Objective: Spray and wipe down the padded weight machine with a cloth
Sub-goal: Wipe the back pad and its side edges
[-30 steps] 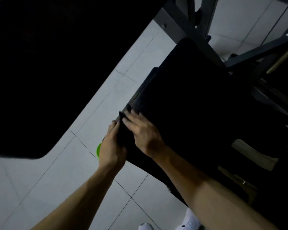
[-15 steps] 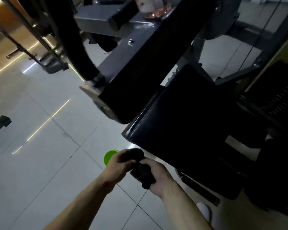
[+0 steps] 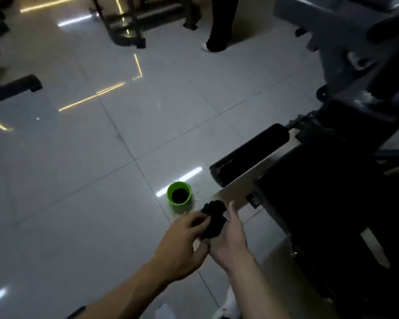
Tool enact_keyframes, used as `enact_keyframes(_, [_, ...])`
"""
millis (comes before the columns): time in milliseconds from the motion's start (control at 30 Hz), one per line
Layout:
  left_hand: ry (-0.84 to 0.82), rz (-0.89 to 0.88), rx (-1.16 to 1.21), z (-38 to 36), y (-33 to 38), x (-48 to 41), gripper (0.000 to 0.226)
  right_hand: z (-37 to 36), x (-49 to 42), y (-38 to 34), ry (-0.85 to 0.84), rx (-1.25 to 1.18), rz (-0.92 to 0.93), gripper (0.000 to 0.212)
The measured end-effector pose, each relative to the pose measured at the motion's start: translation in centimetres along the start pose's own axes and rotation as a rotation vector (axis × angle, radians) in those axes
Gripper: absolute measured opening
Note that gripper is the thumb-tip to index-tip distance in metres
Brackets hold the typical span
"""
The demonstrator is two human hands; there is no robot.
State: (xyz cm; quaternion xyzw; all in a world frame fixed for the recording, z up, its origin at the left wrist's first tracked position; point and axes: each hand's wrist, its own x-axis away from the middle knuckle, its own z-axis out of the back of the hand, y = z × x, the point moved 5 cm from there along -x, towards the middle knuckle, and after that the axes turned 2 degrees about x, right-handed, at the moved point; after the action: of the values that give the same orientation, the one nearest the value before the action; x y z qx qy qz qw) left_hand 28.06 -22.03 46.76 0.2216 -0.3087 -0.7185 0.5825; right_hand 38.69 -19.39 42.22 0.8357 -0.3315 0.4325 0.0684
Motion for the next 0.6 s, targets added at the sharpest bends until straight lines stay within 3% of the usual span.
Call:
enact_keyframes(100, [0.024,-0.063,-0.053,0.4,-3.8,-0.5,0.033,-1.5,-3.5,-0.6,0.034,0.081,0.014,0.039])
enact_keyframes(200, [0.223,0.123,0.07,1.6,-8.3,-2.3,0.021,-2.0,-8.0,-0.9,0.113,0.138,0.0,0.032])
enact_keyframes(267, [0.287,0.299,0.269,1.9,-11.6,-4.3,0.028,-2.4,-11.1,-1.1,0.157,0.208,-0.041,0.033])
enact_keyframes(367, [0.105,0.466,0.573,1.2,-15.7,-7.1,0.045,-2.2,-14.7,-1.1,0.186,0.306,-0.119,0.034])
enact_keyframes(467, [-0.02,0.538,0.548,0.3,-19.6,-9.7,0.031,-2.0,-18.8,-1.0,0.132,0.417,-0.222,0.028])
enact_keyframes(600, [-0.022,0.691,0.61,-1.4,-22.8,-11.2,0.023,-1.7,-22.2,-1.1,0.095,0.618,-0.23,0.024])
